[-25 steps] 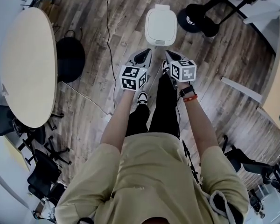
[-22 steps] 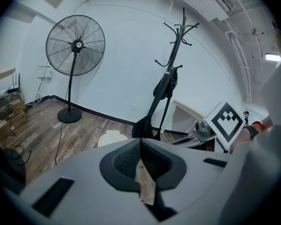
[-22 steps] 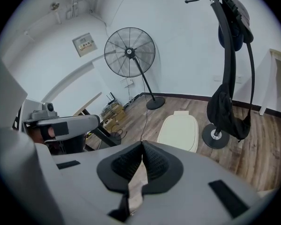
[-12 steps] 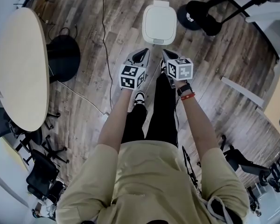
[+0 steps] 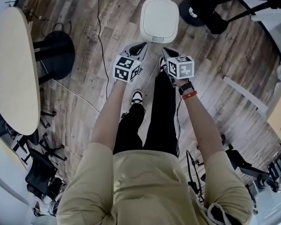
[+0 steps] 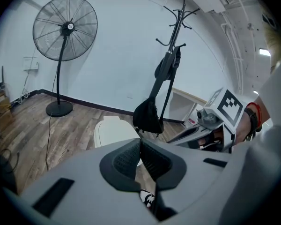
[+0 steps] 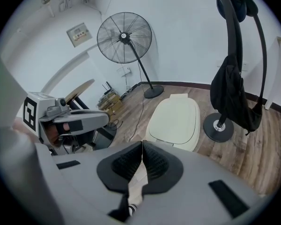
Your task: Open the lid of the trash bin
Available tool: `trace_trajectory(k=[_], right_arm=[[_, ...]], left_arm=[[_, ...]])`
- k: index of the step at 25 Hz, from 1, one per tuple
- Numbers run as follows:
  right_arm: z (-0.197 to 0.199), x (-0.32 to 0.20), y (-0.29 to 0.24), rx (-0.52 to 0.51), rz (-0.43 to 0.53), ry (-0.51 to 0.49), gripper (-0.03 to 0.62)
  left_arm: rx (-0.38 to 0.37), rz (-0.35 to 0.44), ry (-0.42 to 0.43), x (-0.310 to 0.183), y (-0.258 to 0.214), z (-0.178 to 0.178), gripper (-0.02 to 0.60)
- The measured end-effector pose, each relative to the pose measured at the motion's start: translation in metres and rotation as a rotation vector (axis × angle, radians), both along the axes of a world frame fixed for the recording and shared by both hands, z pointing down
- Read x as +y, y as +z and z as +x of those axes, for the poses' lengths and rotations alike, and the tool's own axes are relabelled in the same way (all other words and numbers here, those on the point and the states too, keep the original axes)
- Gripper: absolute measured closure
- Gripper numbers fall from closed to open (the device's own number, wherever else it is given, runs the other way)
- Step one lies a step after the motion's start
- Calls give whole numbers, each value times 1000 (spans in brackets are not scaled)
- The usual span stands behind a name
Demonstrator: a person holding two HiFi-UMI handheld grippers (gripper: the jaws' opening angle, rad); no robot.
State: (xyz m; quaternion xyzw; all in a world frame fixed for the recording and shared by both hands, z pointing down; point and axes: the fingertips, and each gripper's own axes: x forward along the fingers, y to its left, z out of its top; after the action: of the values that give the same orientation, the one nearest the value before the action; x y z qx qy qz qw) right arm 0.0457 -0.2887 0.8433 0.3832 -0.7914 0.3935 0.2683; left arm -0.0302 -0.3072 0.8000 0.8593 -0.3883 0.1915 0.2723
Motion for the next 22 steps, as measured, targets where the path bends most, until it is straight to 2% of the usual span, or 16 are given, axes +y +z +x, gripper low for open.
trace_trajectory(k=[8,15,22], right_arm=[[-1,-13,44,17,-29,-33,576],[-7,-28,83,13,-26,-57,572],[-14,-42,116,34,-30,-61,572]], left_arm=[[-44,-10,44,-11,40,10,557],[9,-1,21,-25,60,8,557],[33,62,32,-47,78,5,557]])
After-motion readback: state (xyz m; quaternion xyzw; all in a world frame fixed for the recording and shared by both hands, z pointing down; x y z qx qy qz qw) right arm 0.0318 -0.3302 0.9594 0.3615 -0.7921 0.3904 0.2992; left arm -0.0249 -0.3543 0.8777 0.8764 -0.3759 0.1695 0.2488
